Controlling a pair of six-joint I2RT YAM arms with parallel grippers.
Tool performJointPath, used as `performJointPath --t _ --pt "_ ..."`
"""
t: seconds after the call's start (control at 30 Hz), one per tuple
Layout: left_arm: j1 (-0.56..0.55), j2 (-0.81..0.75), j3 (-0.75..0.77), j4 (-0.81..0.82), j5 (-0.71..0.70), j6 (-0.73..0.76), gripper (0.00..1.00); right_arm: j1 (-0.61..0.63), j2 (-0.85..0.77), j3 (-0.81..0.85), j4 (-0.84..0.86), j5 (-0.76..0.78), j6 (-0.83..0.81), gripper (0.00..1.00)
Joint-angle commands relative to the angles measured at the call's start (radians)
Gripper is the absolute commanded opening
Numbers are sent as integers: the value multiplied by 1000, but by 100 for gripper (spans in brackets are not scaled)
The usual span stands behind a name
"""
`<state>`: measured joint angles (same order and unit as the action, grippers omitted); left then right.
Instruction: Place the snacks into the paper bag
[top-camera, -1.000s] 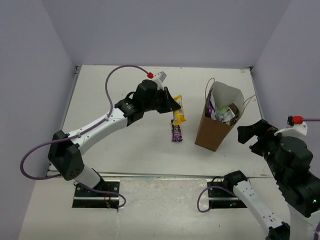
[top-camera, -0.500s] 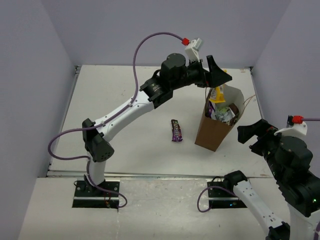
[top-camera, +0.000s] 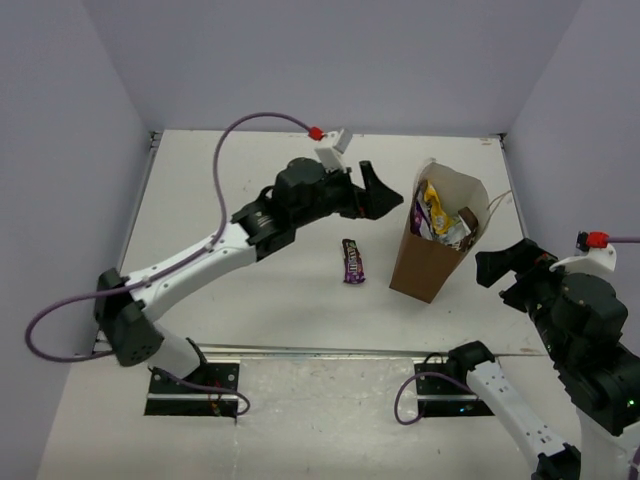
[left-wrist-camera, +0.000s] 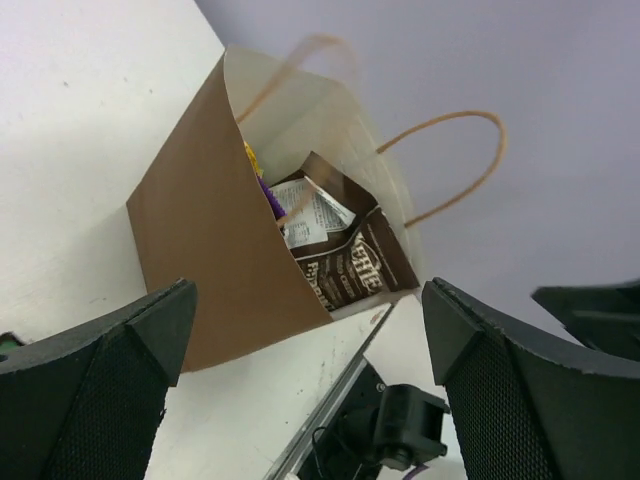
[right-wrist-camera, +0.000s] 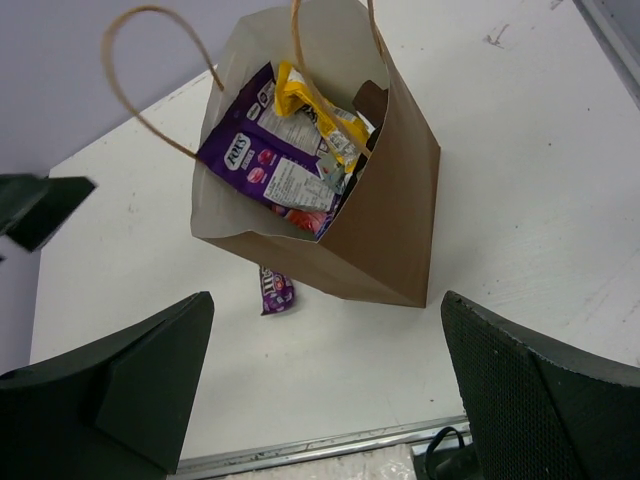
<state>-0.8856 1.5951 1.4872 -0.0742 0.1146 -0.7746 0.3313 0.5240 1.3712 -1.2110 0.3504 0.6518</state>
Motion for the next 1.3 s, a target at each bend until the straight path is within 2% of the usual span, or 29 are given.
performJointPath --t 0.0,0.13,0.27,0.33,0.4,0.43,0.5,0.53,0.57,0.63,0.8,1.0,1.27 --pt "4 -290 -157 228 -146 80 100 3 11 -4 11 13 3 99" --pt "4 -452 -324 240 -210 86 100 3 24 -15 22 -14 9 99" --pt "7 -596 -571 312 -320 -38 100 5 28 -24 39 -33 11 99" --pt "23 -616 -704 377 -307 -83 100 5 33 -24 39 -36 15 99" --pt "34 -583 -731 345 -287 -106 100 3 31 -18 39 -37 17 99" --pt "39 -557 -687 226 -283 -112 100 3 30 -18 39 -33 17 99" --pt "39 -434 -604 90 -267 -89 100 3 27 -15 37 -30 17 99" --pt "34 -390 -555 -46 -265 -69 100 5 24 -14 36 -28 14 99" --pt "30 -314 -474 -80 -260 -45 100 3 21 -14 34 -25 12 99" --pt "24 -255 -424 -140 -262 -22 100 3 18 -14 30 -24 12 99" --pt "20 -104 -320 -171 -290 -12 100 5 13 -4 18 -21 16 99" --pt "7 115 -139 -337 -323 32 100 3 11 6 8 -7 16 99" --pt "-7 276 -68 -381 -328 31 100 3 11 26 -4 9 6 99"
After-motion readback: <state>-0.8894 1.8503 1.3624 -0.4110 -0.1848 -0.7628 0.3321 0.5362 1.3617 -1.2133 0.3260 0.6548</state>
